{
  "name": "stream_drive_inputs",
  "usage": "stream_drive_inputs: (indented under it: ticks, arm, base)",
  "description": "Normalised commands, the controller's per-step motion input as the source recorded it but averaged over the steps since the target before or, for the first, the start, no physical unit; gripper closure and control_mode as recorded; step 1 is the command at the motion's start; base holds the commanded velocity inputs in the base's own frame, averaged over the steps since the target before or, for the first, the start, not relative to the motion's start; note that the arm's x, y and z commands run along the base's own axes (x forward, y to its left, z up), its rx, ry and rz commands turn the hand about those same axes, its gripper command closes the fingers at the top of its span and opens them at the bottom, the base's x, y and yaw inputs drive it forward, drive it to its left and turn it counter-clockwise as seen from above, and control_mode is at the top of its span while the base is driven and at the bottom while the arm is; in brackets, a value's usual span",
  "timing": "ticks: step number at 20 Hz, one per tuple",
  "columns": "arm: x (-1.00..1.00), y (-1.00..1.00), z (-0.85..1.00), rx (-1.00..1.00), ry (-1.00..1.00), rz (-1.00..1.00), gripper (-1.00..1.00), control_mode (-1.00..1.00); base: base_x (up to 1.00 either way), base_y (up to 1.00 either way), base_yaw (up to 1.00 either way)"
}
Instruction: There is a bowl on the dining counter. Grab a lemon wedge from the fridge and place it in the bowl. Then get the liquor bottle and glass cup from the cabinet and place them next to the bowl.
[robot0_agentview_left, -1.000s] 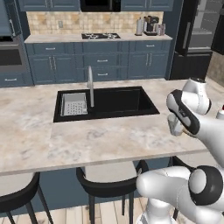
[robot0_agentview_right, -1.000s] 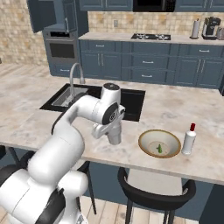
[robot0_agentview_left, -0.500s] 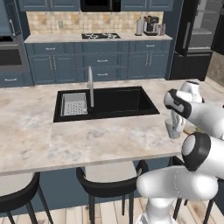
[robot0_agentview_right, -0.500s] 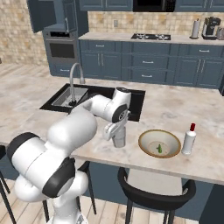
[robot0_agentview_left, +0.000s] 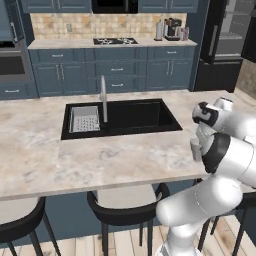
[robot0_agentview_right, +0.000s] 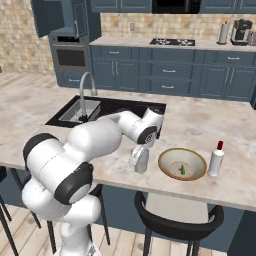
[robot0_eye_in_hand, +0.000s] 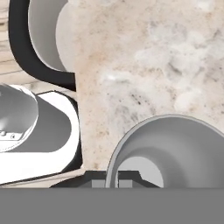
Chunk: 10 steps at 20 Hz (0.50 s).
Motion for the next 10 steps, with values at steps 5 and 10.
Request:
stream_drive_inputs:
  ticks: [5, 10]
  arm:
    - [0.17, -0.04, -0.15, 0.06, 0.00, 0.06, 1.00, -1.00]
    - [0.23, 0.00, -0.11, 0.04, 0.00, 0.02, 1.00, -1.00]
  base:
    - [0.00, 0.00, 0.00]
    - [0.00, 0.00, 0.00]
